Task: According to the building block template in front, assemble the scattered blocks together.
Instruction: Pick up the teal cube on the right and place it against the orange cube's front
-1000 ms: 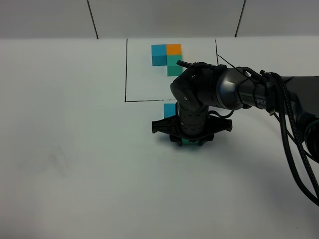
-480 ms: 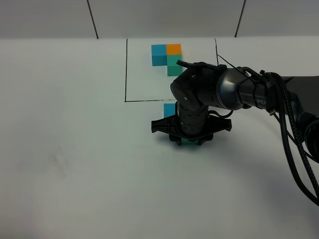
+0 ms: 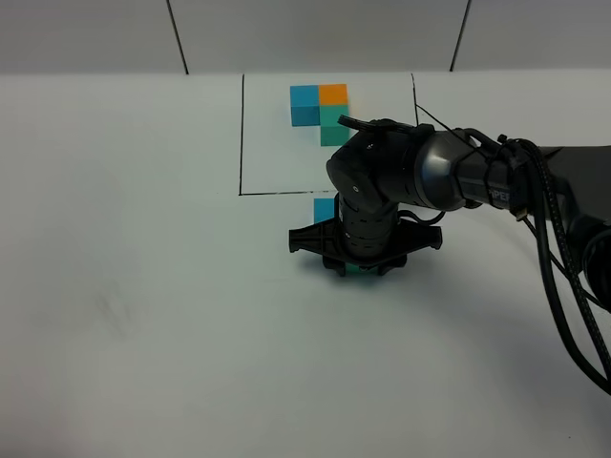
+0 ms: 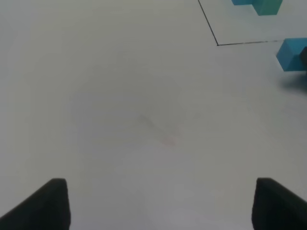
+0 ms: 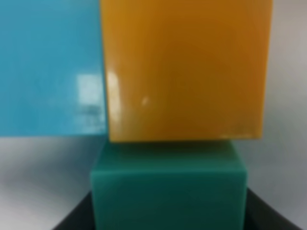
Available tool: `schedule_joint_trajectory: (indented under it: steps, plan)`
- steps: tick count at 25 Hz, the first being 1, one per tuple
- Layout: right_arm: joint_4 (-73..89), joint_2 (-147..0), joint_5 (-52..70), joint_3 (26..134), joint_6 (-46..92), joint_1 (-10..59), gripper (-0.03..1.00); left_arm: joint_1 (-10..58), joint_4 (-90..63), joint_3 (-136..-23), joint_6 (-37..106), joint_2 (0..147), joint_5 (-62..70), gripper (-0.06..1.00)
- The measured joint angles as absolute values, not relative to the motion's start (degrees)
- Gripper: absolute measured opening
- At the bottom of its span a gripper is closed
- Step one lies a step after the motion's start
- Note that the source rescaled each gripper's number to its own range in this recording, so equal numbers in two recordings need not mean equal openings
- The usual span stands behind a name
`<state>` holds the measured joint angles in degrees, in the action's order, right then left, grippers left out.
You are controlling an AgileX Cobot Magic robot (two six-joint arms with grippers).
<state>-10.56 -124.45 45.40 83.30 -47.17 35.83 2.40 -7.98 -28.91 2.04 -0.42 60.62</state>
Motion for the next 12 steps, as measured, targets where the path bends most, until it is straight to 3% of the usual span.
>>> schedule_joint_trajectory:
  steps: [12]
  plan:
    - [-11.2,-124.5,45.4,83.3,-46.9,35.8,0.23,2.4,-8.0,-28.9,2.0,-0.4,60.6,0.68]
